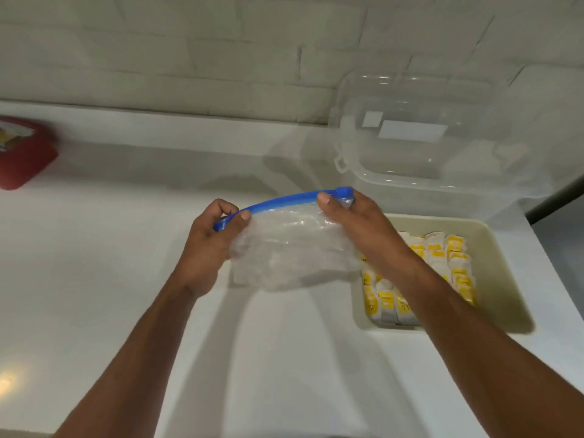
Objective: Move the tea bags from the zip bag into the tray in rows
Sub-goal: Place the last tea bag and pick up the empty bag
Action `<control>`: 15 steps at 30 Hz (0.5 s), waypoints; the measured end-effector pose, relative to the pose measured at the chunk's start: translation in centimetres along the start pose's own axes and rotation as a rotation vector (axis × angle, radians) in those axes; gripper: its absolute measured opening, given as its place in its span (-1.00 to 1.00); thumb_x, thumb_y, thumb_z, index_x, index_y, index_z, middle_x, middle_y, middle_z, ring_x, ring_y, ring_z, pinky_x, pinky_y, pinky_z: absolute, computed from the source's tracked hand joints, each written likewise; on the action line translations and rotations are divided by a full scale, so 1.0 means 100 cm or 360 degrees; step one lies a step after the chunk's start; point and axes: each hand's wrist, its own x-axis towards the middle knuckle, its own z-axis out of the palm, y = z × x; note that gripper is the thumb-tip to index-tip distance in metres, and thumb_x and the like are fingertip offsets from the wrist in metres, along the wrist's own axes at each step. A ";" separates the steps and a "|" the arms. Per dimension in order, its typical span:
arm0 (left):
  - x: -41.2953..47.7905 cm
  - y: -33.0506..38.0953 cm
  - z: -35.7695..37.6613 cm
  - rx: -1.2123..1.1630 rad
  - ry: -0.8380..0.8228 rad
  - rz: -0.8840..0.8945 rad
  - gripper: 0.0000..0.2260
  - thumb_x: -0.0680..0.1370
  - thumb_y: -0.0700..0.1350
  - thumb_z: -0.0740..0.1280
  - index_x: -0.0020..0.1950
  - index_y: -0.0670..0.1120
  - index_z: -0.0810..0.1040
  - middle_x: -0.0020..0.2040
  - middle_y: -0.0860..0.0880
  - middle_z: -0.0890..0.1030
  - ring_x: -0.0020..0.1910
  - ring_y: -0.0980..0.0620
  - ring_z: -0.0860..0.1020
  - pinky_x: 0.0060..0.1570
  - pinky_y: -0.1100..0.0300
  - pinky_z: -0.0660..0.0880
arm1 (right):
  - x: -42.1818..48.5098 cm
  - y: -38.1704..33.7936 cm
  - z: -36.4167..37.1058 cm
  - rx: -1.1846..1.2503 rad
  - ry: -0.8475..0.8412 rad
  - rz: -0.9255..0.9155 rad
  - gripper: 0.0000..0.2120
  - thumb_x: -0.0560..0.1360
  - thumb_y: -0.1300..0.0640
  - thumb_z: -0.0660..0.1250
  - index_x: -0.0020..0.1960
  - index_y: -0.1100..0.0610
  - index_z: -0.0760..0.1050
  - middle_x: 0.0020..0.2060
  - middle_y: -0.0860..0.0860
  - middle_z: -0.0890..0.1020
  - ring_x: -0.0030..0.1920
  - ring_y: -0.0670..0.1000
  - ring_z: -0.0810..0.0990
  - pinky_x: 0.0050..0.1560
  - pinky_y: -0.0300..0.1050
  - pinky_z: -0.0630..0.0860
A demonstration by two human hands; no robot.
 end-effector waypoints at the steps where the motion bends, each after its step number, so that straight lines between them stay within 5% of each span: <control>1: -0.002 0.000 0.008 -0.0068 0.0070 -0.0004 -0.82 0.59 -0.13 0.38 -0.07 -0.17 0.42 -0.31 0.05 0.59 -0.38 0.07 0.49 -0.34 0.15 0.49 | -0.004 0.003 0.006 0.0140 -0.0086 0.0040 -0.67 0.46 -0.13 0.45 0.07 0.09 0.58 -0.18 -0.09 0.66 -0.15 -0.10 0.63 -0.01 -0.16 0.51; 3: -0.005 0.001 0.022 -0.0125 0.0280 0.0011 -0.82 0.55 -0.12 0.43 -0.04 -0.15 0.46 -0.25 -0.05 0.66 -0.35 -0.01 0.56 -0.34 0.11 0.52 | -0.011 0.011 0.019 -0.0098 -0.0085 0.0015 -0.68 0.44 -0.09 0.49 0.10 0.00 0.52 -0.15 -0.09 0.66 -0.16 -0.08 0.64 -0.06 -0.14 0.55; 5: -0.011 0.008 0.035 -0.0399 0.0392 -0.0114 -0.78 0.50 -0.08 0.49 0.04 -0.10 0.52 -0.15 -0.10 0.70 -0.26 -0.08 0.64 -0.25 0.08 0.54 | -0.014 0.019 0.030 -0.0540 0.0194 -0.0136 -0.82 0.50 -0.01 0.41 0.05 -0.05 0.45 -0.17 -0.08 0.65 -0.21 0.02 0.61 -0.10 -0.01 0.56; 7: -0.022 0.013 0.047 -0.0819 0.0233 -0.0324 -0.70 0.47 -0.04 0.50 0.15 -0.05 0.55 0.02 -0.13 0.70 -0.07 -0.11 0.67 -0.09 0.05 0.54 | -0.019 0.020 0.037 -0.0681 0.0501 -0.0295 -0.91 0.55 0.04 0.27 0.05 -0.03 0.41 -0.16 -0.07 0.62 -0.18 0.07 0.58 -0.09 0.07 0.52; 11: -0.050 0.023 0.070 -0.0949 -0.0153 -0.0294 -0.53 0.42 -0.07 0.50 0.31 0.06 0.49 0.19 -0.08 0.65 0.07 -0.11 0.63 0.08 -0.05 0.53 | -0.034 0.010 0.042 -0.0436 0.0767 -0.0420 -0.83 0.49 0.02 0.18 0.07 -0.06 0.39 -0.02 -0.07 0.55 -0.08 -0.06 0.54 -0.07 -0.04 0.47; 15: -0.061 0.031 0.102 -0.0767 -0.0154 0.0010 -0.49 0.43 -0.07 0.49 0.34 0.10 0.42 0.19 -0.06 0.63 0.08 -0.07 0.65 0.02 0.03 0.58 | -0.047 -0.002 0.042 -0.0168 0.0572 -0.0452 -0.81 0.48 0.04 0.32 0.09 -0.08 0.44 -0.04 -0.08 0.62 -0.04 -0.05 0.60 -0.05 0.04 0.54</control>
